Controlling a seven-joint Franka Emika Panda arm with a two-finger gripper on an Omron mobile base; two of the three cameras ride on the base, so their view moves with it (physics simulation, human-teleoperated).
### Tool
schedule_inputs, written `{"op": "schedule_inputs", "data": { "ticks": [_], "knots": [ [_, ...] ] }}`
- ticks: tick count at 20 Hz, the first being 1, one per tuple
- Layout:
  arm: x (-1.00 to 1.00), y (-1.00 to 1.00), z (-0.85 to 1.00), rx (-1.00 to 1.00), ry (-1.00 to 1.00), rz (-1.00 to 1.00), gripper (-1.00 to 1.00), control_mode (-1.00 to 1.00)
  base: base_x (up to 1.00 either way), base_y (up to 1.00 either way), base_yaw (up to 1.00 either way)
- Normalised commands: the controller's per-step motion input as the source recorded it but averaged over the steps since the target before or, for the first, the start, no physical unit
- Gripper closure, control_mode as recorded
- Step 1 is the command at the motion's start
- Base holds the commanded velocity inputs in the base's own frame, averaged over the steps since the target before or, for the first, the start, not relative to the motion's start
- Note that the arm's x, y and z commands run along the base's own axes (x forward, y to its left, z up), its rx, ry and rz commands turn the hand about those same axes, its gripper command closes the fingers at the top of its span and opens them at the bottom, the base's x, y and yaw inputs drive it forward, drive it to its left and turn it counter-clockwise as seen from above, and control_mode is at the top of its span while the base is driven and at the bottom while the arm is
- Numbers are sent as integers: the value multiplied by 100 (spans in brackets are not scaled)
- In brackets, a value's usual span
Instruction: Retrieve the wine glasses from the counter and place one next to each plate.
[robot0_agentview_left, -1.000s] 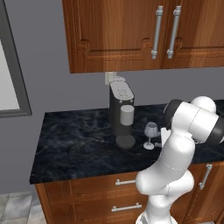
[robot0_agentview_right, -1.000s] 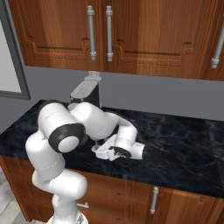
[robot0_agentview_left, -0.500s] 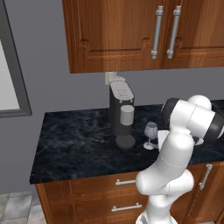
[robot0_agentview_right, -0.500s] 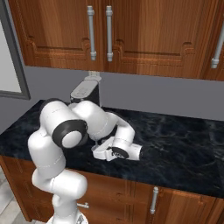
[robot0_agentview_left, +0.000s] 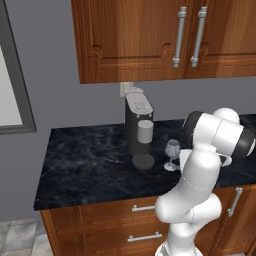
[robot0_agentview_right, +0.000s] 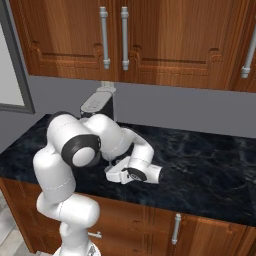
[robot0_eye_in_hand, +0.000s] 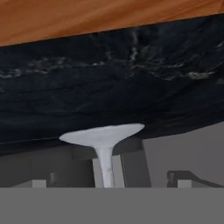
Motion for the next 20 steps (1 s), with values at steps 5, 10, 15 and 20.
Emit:
{"op": "schedule_inputs", "data": {
  "ticks": [5, 10, 15, 20],
  "knots": [
    [17, 6, -5, 0, 0, 0, -100, -100, 0, 0, 0],
    [27, 0, -5, 1, 0, 0, -100, -100, 0, 0, 0],
    [6, 0, -4, 2, 0, -1, -100, -100, 0, 0, 0],
    [-4, 20, -1, 0, 0, -2, -100, -100, 0, 0, 0]
  ]
}}
